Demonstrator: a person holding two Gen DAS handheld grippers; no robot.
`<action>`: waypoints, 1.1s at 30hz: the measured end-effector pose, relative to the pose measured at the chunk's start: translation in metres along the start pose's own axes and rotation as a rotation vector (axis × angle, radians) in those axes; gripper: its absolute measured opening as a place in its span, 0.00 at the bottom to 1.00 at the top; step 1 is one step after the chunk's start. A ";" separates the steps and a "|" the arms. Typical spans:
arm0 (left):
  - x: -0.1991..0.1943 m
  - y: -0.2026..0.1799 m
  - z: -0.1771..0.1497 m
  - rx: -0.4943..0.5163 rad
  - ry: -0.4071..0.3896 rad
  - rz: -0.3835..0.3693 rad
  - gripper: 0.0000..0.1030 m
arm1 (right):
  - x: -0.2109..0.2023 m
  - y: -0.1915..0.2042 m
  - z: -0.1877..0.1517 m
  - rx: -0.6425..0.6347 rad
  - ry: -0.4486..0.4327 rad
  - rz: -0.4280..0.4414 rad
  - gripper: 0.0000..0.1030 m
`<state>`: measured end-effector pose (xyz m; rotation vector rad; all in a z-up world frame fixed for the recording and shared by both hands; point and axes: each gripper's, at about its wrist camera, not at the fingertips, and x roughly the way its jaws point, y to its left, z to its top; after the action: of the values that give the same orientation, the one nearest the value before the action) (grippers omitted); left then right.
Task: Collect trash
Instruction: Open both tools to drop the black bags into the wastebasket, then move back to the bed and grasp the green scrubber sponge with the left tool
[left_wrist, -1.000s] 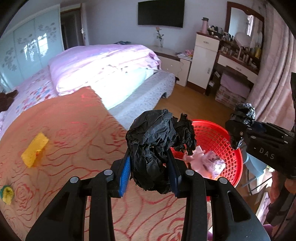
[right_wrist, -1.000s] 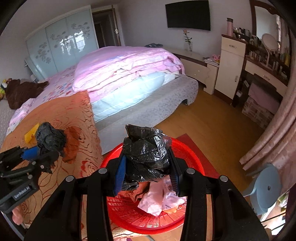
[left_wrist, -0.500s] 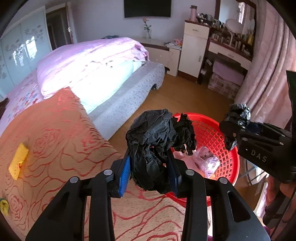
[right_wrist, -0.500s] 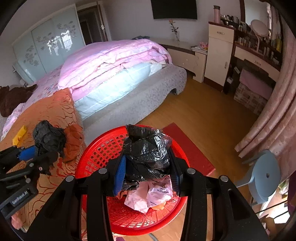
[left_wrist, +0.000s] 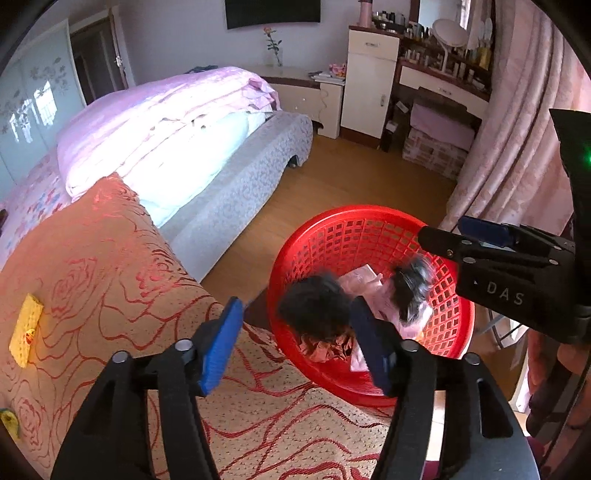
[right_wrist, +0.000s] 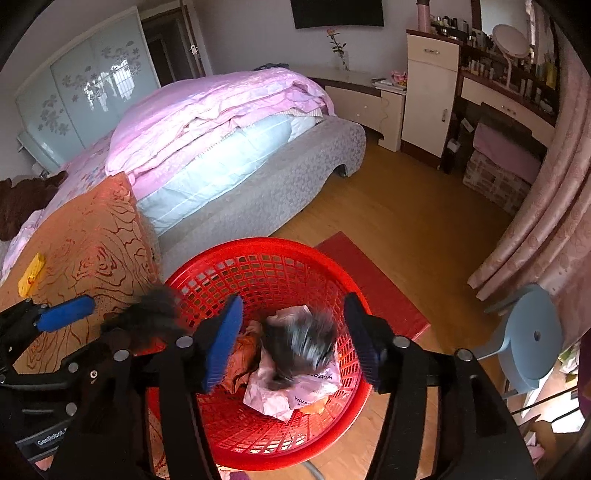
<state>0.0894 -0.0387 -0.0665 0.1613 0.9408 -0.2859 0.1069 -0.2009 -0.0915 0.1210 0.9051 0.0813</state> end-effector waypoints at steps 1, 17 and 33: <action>-0.001 0.000 0.000 0.000 -0.001 0.001 0.59 | 0.000 -0.001 0.000 0.001 -0.001 -0.001 0.57; -0.038 0.052 -0.014 -0.148 -0.062 0.056 0.64 | -0.013 0.015 -0.001 -0.038 -0.067 0.040 0.60; -0.100 0.154 -0.066 -0.376 -0.126 0.241 0.70 | -0.028 0.090 -0.011 -0.196 -0.068 0.177 0.63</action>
<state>0.0309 0.1416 -0.0216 -0.0889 0.8254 0.1041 0.0797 -0.1145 -0.0639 0.0213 0.8130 0.3278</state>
